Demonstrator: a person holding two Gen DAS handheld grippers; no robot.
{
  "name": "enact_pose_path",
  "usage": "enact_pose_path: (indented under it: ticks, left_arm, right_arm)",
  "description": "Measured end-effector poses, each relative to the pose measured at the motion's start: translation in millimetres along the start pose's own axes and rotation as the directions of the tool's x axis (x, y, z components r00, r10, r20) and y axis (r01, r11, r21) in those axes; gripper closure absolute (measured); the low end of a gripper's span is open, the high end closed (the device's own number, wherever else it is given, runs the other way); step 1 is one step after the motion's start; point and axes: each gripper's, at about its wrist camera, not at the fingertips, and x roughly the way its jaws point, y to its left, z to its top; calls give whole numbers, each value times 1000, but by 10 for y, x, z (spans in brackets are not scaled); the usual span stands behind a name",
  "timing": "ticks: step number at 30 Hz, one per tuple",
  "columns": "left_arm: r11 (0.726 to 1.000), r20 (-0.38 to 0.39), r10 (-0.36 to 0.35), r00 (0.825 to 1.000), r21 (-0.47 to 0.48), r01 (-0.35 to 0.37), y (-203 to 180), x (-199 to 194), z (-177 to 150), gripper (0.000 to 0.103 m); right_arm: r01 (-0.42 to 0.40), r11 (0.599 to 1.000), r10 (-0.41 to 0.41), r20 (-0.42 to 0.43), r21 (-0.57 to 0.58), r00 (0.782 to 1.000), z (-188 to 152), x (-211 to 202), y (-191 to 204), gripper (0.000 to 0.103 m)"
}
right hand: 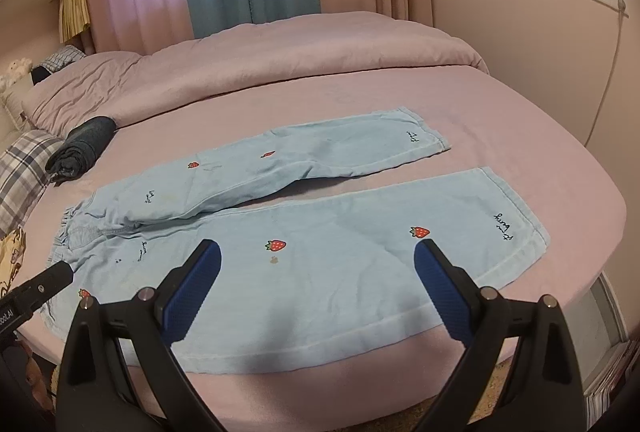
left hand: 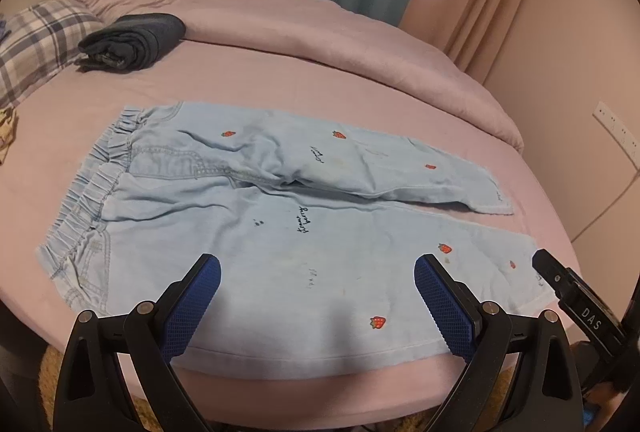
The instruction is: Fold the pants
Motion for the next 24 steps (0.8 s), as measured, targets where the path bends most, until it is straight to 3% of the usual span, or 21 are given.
enact_pose_path:
  ticks: [24]
  left_arm:
    - [994, -23, 102, 994, 28, -102, 43, 50, -26, 5]
  right_arm:
    - [-7, 1000, 7, -45, -1, 999, -25, 92, 37, 5]
